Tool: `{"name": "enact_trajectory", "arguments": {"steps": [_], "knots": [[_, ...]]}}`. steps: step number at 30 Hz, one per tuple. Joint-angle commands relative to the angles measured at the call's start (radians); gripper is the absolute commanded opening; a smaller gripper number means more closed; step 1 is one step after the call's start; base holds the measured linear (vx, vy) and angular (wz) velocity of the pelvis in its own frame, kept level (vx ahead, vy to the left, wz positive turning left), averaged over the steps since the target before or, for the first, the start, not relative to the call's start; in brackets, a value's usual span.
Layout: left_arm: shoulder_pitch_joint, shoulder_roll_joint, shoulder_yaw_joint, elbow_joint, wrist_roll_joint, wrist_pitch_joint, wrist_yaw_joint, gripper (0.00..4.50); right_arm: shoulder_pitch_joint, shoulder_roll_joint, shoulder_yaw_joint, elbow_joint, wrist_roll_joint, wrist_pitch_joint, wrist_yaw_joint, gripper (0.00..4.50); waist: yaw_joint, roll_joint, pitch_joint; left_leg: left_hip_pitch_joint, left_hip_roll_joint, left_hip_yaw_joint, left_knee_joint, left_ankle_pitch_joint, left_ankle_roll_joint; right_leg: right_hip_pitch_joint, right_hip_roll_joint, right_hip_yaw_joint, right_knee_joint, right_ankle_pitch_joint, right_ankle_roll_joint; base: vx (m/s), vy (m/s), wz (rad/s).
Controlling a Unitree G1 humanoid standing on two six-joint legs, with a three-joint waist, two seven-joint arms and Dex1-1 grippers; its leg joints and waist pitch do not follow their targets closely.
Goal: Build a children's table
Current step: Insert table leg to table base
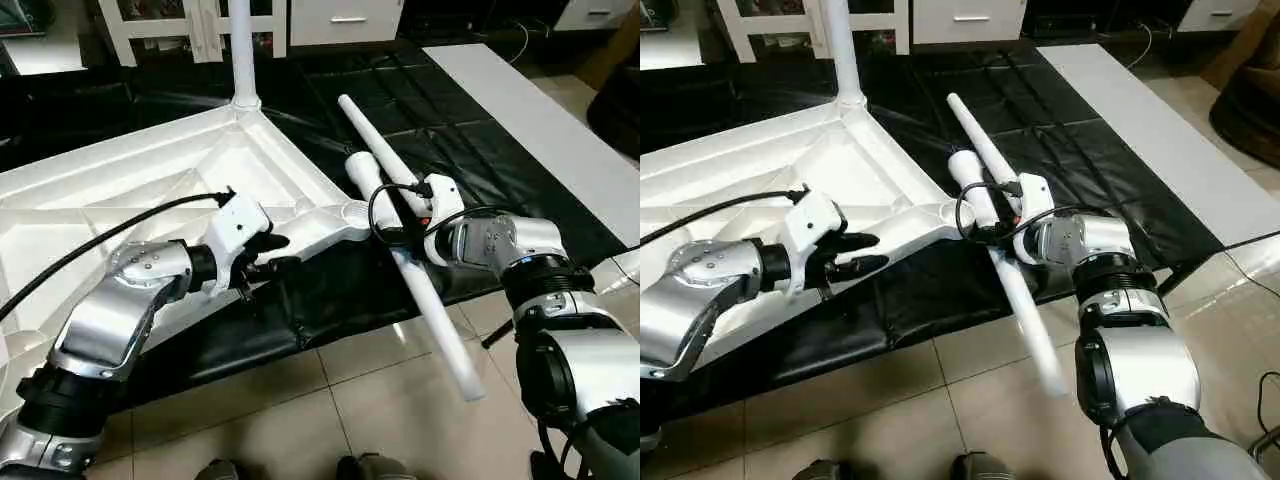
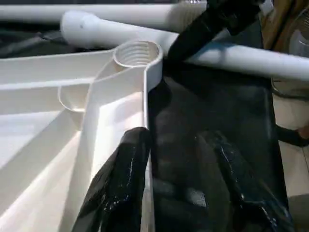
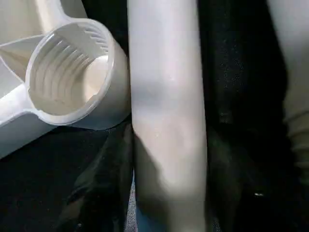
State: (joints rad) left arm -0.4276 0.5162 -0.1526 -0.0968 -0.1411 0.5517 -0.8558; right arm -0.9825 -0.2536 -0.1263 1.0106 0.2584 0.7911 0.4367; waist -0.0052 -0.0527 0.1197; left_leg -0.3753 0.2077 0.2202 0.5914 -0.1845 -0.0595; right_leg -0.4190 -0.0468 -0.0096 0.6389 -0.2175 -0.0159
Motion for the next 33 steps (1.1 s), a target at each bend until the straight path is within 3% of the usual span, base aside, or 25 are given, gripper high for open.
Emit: {"name": "enact_trajectory", "arguments": {"steps": [1, 13, 18, 20, 24, 27, 29, 31, 33], "knots": [[0.008, 0.005, 0.005, -0.026, 0.001, 0.007, 0.009, 1.79, -0.001, -0.015, -0.018, 0.031, 0.006, 0.006, -0.008, 1.78, 0.003, 0.010, -0.077, 0.023, 0.024, -0.009, -0.051, -0.028, 0.026, 0.056, -0.061, 0.042, -0.055, 0.119, -0.298, 0.000, 0.000, 0.00], [0.003, -0.012, 0.011, -0.044, 0.022, -0.021, 0.079, 1.79, -0.002, -0.072, -0.023, -0.018, 0.003, -0.031, 0.064, 1.67, 0.013, 0.011, -0.093, 0.021, 0.023, -0.010, -0.040, -0.036, 0.017, 0.060, -0.062, 0.039, -0.051, 0.099, -0.300, 0.000, 0.000, 0.00], [-0.021, -0.014, 0.004, -0.034, 0.050, -0.078, 0.113, 1.79, -0.008, -0.106, -0.015, -0.103, 0.008, -0.024, 0.112, 1.67, 0.017, 0.008, -0.105, 0.017, 0.020, -0.012, -0.034, 0.012, 0.043, 0.068, -0.060, 0.038, -0.042, 0.177, -0.304, 0.000, 0.000, 0.00], [-0.050, -0.005, -0.008, -0.024, 0.088, -0.152, 0.126, 2.13, -0.010, -0.132, 0.013, -0.196, 0.020, 0.012, 0.184, 1.67, 0.019, 0.010, -0.110, 0.017, 0.020, -0.014, -0.030, 0.043, 0.065, 0.069, -0.058, 0.035, -0.038, 0.225, -0.309, 0.000, 0.000, 0.00], [-0.102, 0.024, -0.047, -0.040, 0.164, -0.236, 0.132, 2.26, -0.007, -0.173, 0.087, -0.333, 0.028, 0.061, 0.300, 1.67, 0.021, 0.007, -0.112, 0.014, 0.022, -0.018, -0.025, 0.071, 0.090, 0.072, -0.059, 0.032, -0.031, 0.264, -0.306, 0.000, 0.000, 0.00], [-0.179, 0.098, -0.131, -0.017, 0.332, -0.370, 0.157, 2.55, -0.005, -0.220, 0.170, -0.465, 0.045, 0.132, 0.393, 1.67, 0.024, 0.006, -0.114, 0.016, 0.025, -0.020, -0.022, 0.062, 0.092, 0.072, -0.060, 0.031, -0.033, 0.228, -0.295, 0.000, 0.000, 0.00], [-0.230, 0.105, -0.153, -0.014, 0.382, -0.421, 0.166, 2.70, -0.005, -0.240, 0.205, -0.534, 0.068, 0.188, 0.434, 1.67, 0.028, 0.002, -0.119, 0.017, 0.025, -0.019, -0.020, 0.070, 0.074, 0.073, -0.064, 0.033, -0.029, 0.228, -0.299, 0.000, 0.000, 0.00], [-0.285, 0.095, -0.179, -0.018, 0.417, -0.458, 0.159, 2.88, -0.016, -0.238, 0.217, -0.588, 0.108, 0.270, 0.444, 1.66, 0.033, -0.001, -0.118, 0.018, 0.027, -0.018, -0.021, 0.083, 0.068, 0.072, -0.063, 0.034, -0.029, 0.238, -0.298, 0.000, 0.000, 0.00], [-0.348, 0.092, -0.257, 0.013, 0.498, -0.509, 0.129, 2.95, -0.040, -0.201, 0.224, -0.647, 0.150, 0.378, 0.424, 1.66, 0.041, -0.005, -0.117, 0.018, 0.026, -0.018, -0.021, 0.071, 0.054, 0.070, -0.066, 0.036, -0.029, 0.207, -0.297, 0.000, 0.000, 0.00]]}}
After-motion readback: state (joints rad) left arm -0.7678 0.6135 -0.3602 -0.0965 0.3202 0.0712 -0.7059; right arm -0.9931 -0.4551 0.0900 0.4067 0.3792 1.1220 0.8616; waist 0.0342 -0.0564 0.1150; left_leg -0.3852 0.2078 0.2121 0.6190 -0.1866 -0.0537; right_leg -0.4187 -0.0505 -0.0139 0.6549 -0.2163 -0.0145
